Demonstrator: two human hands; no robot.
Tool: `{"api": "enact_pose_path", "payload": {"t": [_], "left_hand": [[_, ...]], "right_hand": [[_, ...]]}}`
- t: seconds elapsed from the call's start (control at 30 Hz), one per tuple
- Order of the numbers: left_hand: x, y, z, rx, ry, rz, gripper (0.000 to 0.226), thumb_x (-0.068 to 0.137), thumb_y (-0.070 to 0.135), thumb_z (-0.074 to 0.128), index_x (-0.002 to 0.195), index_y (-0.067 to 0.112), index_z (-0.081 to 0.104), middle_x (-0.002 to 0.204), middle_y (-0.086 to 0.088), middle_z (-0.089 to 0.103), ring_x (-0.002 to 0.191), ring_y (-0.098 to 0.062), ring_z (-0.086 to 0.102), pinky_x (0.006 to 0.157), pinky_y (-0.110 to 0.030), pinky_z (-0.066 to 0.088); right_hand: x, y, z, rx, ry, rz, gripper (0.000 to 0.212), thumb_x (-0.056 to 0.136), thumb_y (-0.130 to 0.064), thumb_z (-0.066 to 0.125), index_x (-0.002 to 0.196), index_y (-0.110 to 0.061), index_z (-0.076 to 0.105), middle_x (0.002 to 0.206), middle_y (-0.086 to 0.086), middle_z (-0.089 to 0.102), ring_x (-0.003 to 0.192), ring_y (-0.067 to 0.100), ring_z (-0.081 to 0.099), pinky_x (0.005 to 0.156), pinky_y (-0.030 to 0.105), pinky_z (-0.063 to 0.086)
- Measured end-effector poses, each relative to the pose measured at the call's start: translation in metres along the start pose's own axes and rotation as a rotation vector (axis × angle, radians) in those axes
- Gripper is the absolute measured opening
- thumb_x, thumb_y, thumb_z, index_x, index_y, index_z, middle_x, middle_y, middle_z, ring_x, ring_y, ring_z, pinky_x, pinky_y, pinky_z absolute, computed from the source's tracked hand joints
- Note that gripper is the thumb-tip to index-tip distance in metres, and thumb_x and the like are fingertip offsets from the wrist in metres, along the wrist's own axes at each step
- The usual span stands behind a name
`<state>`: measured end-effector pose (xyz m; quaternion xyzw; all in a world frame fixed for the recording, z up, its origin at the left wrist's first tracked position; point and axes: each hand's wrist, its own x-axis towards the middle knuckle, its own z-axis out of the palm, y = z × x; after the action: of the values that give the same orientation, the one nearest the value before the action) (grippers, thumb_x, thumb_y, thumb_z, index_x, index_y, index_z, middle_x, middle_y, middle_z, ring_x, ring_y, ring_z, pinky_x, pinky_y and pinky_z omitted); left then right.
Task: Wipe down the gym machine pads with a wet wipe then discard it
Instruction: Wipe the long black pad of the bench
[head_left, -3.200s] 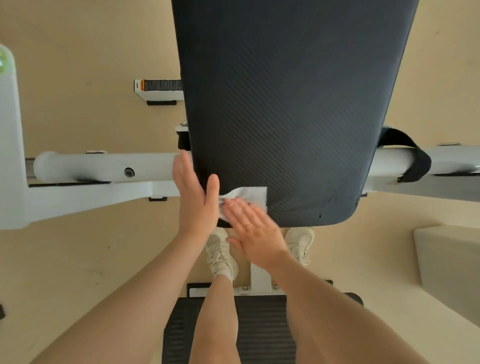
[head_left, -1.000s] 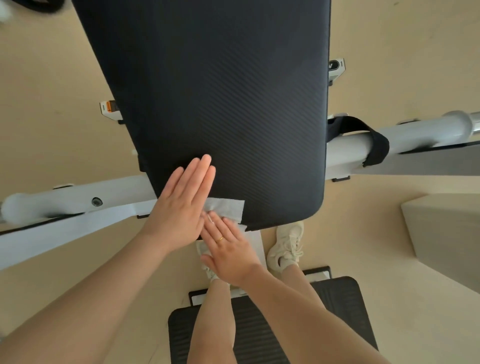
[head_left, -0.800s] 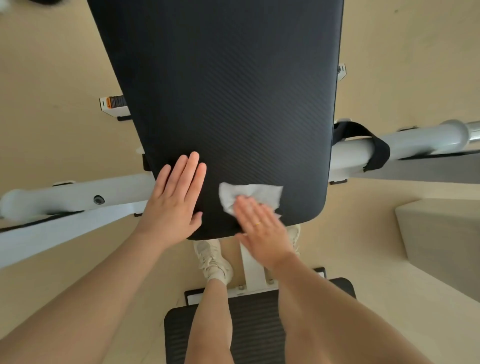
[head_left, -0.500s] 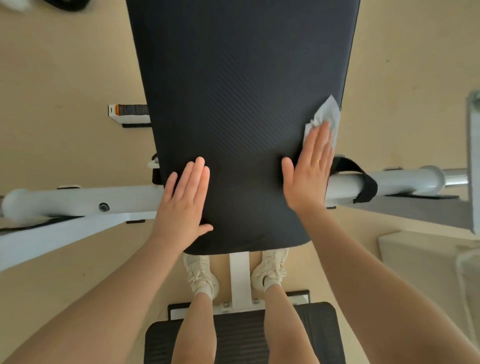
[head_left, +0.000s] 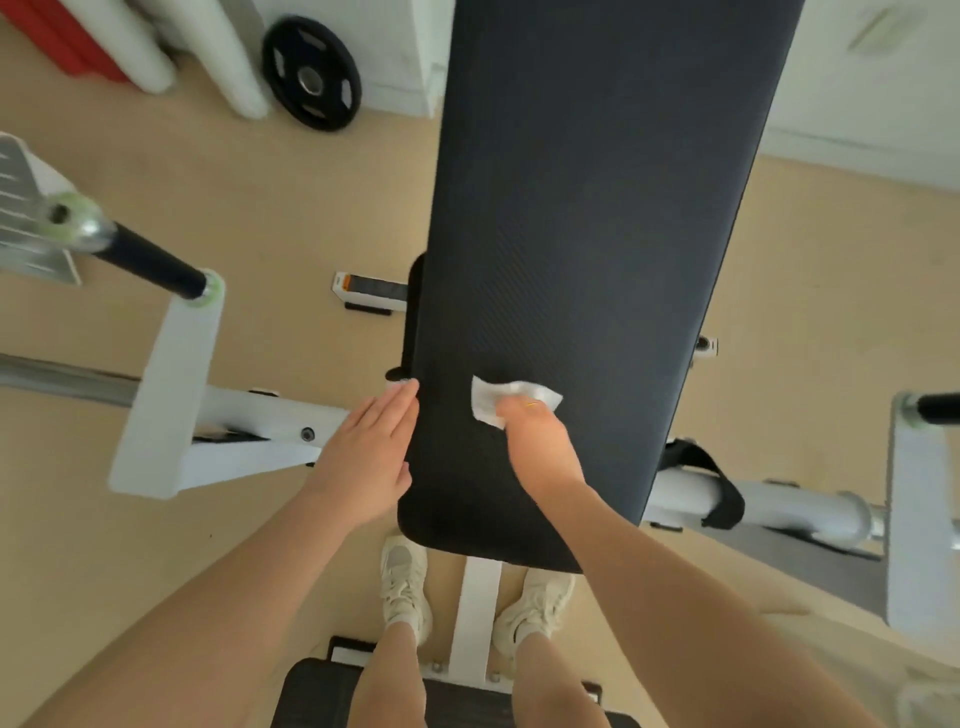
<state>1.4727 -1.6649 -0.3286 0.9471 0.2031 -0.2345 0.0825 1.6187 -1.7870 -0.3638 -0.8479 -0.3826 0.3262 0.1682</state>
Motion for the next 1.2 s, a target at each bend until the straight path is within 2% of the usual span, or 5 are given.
{"api": "enact_pose_path", "payload": {"t": [0.13, 0.53, 0.73, 0.93, 1.2], "left_hand": [[-0.018, 0.001, -0.043, -0.156, 0.095, -0.189, 0.063, 0.096, 0.027, 0.039, 0.147, 0.012, 0.006, 0.157, -0.006, -0.005, 0.145, -0.021, -0.003, 0.116, -0.034, 0.001], [-0.059, -0.145, -0.119, -0.402, 0.703, -0.291, 0.025, 0.085, 0.019, 0.039, 0.095, 0.008, 0.059, 0.085, -0.012, 0.061, 0.068, -0.032, 0.060, 0.053, -0.035, 0.047], [-0.049, -0.231, -0.115, -0.589, 0.789, -0.390, 0.043, 0.079, 0.008, 0.063, 0.120, 0.003, 0.049, 0.120, -0.020, 0.048, 0.107, -0.034, 0.051, 0.091, -0.034, 0.039], [-0.036, -0.264, -0.092, -0.967, 0.487, -0.258, 0.051, 0.085, 0.006, 0.059, 0.133, 0.012, 0.043, 0.117, 0.004, 0.057, 0.098, -0.003, 0.055, 0.081, -0.001, 0.037], [-0.028, -0.275, -0.087, -0.994, 0.609, -0.174, 0.042, 0.078, 0.006, 0.069, 0.118, 0.010, 0.058, 0.099, 0.013, 0.060, 0.089, 0.012, 0.055, 0.076, 0.003, 0.039]], "right_hand": [[-0.002, -0.030, -0.049, 0.288, 0.065, 0.122, 0.022, 0.097, -0.019, 0.040, 0.109, -0.012, 0.057, 0.085, 0.000, 0.058, 0.068, 0.011, 0.053, 0.053, 0.018, 0.037], [0.061, -0.219, -0.047, 0.738, -0.003, 0.020, 0.031, 0.099, -0.023, 0.033, 0.090, 0.003, 0.047, 0.077, 0.007, 0.041, 0.070, 0.018, 0.037, 0.064, 0.031, 0.032], [0.106, -0.303, -0.007, 1.140, -0.197, 0.094, 0.036, 0.096, -0.006, 0.037, 0.128, -0.013, 0.050, 0.115, 0.003, 0.056, 0.106, 0.011, 0.052, 0.095, 0.021, 0.040], [0.132, -0.297, 0.022, 0.510, -0.192, -0.273, 0.046, 0.088, -0.002, 0.053, 0.129, -0.024, 0.051, 0.122, -0.002, 0.061, 0.114, 0.011, 0.053, 0.102, 0.027, 0.041], [0.167, -0.309, 0.027, 0.354, -0.322, -0.325, 0.042, 0.075, -0.011, 0.075, 0.115, -0.011, 0.061, 0.105, 0.002, 0.066, 0.095, 0.008, 0.056, 0.084, 0.016, 0.042]]}}
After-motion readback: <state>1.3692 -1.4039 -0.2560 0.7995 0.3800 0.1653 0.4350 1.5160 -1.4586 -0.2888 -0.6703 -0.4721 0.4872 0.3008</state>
